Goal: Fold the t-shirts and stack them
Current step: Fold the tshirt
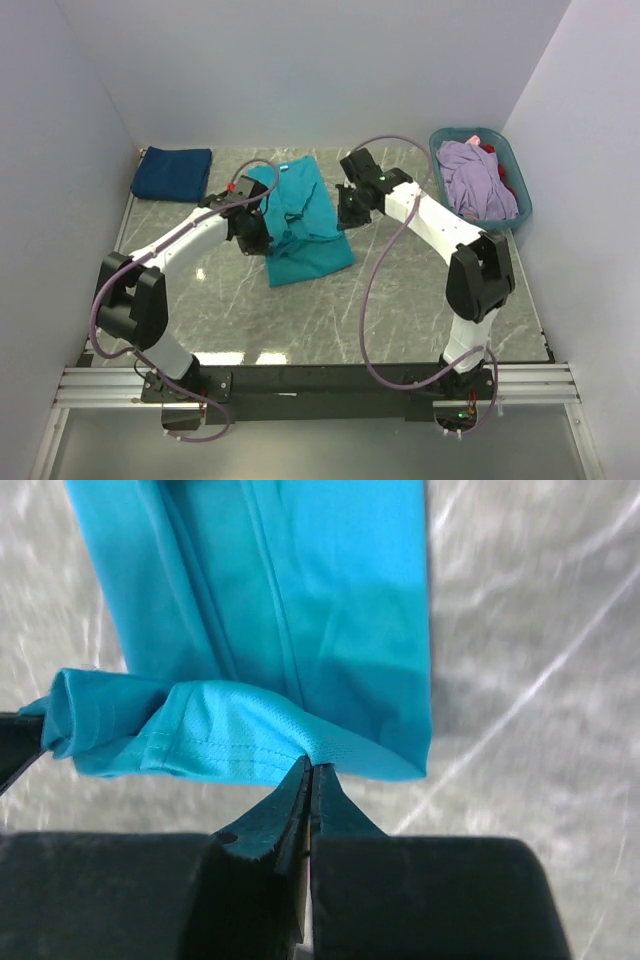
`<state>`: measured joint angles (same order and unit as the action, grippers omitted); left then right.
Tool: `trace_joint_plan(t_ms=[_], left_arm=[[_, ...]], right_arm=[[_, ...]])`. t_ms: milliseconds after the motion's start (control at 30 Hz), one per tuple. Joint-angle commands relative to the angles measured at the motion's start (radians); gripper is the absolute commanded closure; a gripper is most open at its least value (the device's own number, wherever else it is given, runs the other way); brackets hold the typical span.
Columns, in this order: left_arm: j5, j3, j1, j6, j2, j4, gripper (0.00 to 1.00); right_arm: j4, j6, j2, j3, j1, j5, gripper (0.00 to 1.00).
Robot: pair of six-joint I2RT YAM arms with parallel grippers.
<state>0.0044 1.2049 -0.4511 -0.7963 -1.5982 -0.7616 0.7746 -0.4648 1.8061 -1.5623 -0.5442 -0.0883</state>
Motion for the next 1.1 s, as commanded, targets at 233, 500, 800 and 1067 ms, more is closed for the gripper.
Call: trace_joint_plan(t_ms=[233, 500, 800, 1067], left_arm=[[-0.176, 0.077, 0.064, 0.146, -0.037, 0.208, 0.99], [-0.185, 0.097, 0.097, 0.200, -0.121, 0.284, 0.99], [-0.176, 0.157, 0.114, 0.215, -0.215, 0.308, 0.99], [-0.216, 0.180, 0.114, 0.213, -0.270, 0.294, 0.81]], right_arm=[[-0.179, 0.061, 0.119, -0.151, 0.043, 0.042, 1.00], [-0.259, 0.077, 0.191, -0.188, 0.067, 0.015, 1.00], [-0.316, 0.078, 0.292, -0.211, 0.069, -0.004, 1.00], [-0.359, 0.058, 0.338, -0.177, 0.069, 0.002, 0.92]])
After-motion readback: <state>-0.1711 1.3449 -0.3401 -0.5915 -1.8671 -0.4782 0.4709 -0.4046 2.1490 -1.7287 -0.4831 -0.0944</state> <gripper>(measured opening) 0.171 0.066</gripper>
